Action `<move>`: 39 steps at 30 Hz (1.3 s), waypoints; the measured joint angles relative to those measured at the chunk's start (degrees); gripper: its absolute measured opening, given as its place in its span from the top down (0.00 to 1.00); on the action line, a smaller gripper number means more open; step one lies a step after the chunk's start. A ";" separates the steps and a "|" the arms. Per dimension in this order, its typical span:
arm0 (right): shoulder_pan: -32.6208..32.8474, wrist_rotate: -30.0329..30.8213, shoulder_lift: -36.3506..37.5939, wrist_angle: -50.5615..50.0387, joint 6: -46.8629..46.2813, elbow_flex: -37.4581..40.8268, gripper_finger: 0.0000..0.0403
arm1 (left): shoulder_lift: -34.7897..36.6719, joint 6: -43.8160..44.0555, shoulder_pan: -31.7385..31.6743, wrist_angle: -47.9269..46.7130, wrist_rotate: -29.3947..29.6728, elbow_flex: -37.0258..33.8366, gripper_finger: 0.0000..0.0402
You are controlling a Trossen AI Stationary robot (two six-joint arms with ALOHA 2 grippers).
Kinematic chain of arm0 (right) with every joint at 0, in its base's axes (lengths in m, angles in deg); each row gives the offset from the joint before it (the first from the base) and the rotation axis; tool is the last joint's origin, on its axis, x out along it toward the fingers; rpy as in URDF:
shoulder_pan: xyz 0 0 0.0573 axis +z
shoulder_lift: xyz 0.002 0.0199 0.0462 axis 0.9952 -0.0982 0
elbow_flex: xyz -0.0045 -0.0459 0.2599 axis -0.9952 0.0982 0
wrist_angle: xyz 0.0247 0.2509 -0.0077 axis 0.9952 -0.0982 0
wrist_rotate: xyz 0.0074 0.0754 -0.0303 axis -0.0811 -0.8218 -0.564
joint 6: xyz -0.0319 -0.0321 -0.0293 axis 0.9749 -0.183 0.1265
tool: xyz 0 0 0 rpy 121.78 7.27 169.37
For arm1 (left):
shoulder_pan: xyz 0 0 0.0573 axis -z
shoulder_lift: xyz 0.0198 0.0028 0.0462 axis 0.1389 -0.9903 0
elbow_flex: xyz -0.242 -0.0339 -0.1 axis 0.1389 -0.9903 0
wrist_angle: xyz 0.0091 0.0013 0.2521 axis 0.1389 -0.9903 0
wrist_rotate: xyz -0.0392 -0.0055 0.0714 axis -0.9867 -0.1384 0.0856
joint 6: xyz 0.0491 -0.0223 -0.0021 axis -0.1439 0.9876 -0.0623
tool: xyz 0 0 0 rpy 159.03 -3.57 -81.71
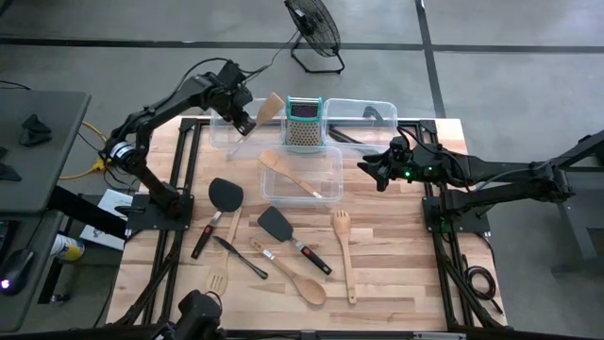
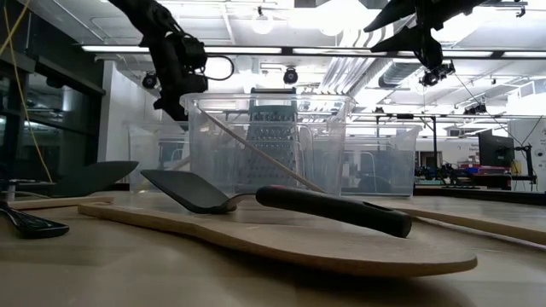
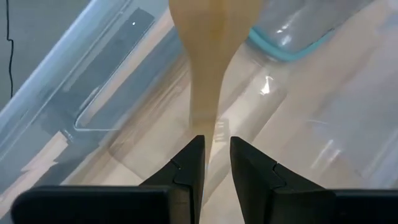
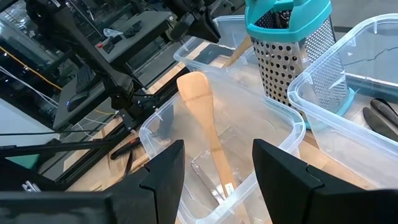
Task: Pick & Place Kitchen Items
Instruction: Put the light brown slotted spoon into the middle transparent bin
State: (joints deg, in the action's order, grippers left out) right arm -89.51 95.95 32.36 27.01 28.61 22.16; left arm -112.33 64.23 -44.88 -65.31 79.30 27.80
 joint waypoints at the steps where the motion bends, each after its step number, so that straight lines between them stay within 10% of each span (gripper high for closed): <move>1: 0.00 -0.23 0.00 0.00 -0.09 0.00 0.55 | 0.49 0.55 0.00 -0.10 -0.05 0.07 0.82; 12: 0.02 -7.83 0.00 0.02 -0.15 0.00 0.55 | 11.04 7.43 1.60 -2.30 -2.68 0.18 0.82; 31: 6.13 -20.92 0.00 0.02 -3.19 0.00 0.55 | 22.35 19.02 25.23 -2.81 6.37 0.14 0.82; 39: 13.50 -22.63 0.00 -0.39 -13.02 0.00 0.55 | 28.76 25.79 33.16 2.48 10.63 -10.32 0.82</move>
State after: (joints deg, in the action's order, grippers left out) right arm -76.01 73.32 32.36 26.62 15.59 22.16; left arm -83.57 90.02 -11.72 -62.83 89.93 17.48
